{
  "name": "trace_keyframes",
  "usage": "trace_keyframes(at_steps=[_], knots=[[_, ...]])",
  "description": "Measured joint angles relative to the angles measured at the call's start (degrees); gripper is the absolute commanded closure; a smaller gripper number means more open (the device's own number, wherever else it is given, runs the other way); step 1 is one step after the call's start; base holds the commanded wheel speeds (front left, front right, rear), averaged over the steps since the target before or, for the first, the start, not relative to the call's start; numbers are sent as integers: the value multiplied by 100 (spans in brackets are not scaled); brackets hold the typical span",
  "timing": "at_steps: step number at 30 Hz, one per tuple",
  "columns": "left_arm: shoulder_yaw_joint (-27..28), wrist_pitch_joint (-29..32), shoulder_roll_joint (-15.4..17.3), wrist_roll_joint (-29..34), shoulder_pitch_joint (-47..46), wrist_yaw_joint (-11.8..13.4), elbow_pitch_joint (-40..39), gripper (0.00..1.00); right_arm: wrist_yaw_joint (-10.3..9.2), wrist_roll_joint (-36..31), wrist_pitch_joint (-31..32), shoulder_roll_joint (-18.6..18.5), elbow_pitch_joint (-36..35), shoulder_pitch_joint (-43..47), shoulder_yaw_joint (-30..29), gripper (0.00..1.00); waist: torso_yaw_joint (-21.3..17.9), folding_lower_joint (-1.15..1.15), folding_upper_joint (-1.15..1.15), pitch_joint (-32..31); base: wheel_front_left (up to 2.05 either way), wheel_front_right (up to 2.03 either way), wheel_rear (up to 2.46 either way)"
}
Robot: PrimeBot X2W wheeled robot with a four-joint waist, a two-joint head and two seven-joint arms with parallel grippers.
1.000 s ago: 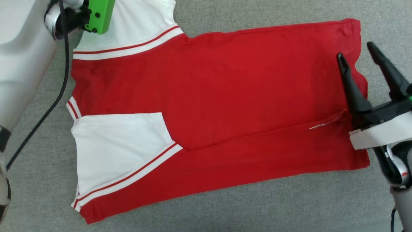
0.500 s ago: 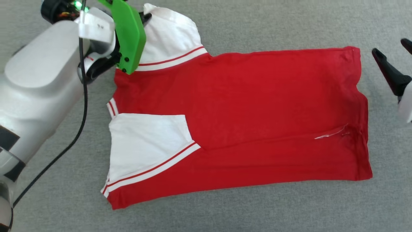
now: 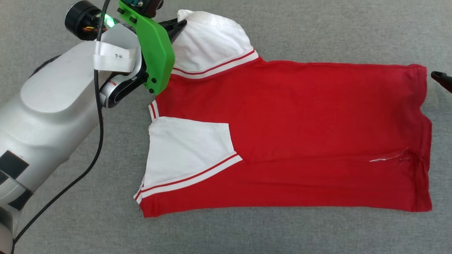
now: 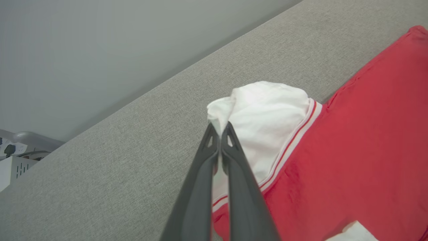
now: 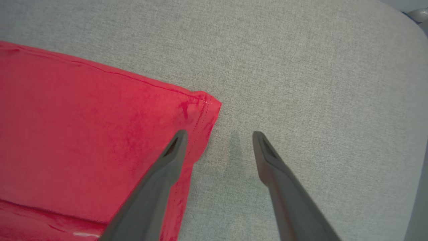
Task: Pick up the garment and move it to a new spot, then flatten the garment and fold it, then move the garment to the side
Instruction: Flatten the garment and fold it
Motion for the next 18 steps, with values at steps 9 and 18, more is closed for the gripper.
trace_keyframes(at_steps=[9, 18], knots=[[21, -68, -25, 152, -15, 147, -287, 100, 0, -63, -186, 461, 1027, -462, 258, 0, 168, 0, 0, 385, 0, 0, 0], [40, -201, -49, 179, -9, 175, -221, 100, -1, 290, -638, 380, 1460, -570, 665, 100, 233, 0, 0, 495, 0, 0, 0]])
